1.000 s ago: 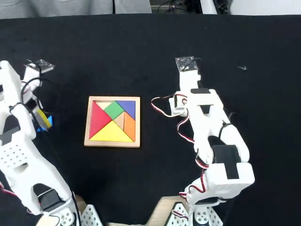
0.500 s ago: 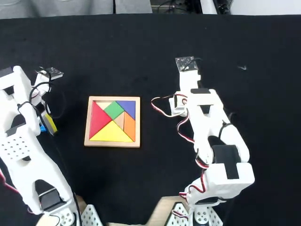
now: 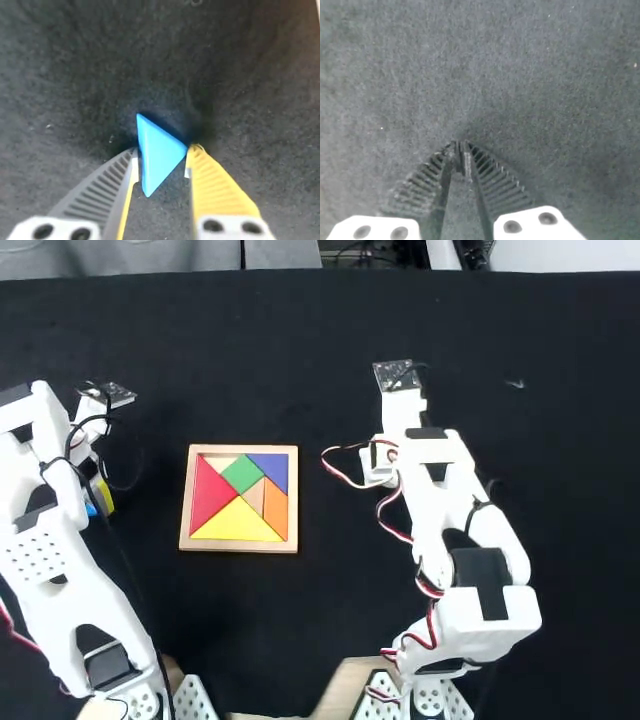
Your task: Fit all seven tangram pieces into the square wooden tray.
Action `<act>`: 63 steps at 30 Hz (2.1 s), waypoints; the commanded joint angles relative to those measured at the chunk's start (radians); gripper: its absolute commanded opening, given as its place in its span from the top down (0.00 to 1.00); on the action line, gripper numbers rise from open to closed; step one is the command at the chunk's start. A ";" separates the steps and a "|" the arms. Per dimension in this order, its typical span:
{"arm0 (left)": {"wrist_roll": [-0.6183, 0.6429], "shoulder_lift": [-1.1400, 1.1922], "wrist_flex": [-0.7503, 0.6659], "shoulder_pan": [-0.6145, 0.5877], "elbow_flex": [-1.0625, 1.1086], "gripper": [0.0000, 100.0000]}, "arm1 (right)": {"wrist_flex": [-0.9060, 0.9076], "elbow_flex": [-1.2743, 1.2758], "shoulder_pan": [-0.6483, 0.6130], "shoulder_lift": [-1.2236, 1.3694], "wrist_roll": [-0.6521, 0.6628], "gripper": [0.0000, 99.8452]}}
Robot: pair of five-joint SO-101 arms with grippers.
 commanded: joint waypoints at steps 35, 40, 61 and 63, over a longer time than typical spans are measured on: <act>0.051 -0.516 -0.132 0.062 0.383 0.74 | -0.012 -0.041 0.006 -0.005 -0.006 0.99; 0.026 -0.506 -0.368 0.031 0.518 0.73 | -0.014 -0.041 0.006 -0.004 -0.006 0.99; -0.069 -0.341 -0.440 0.010 0.466 0.73 | -0.015 -0.041 0.006 -0.004 -0.006 0.99; -0.069 -0.336 -0.440 0.008 0.463 0.73 | -0.015 -0.041 0.006 -0.004 -0.006 0.99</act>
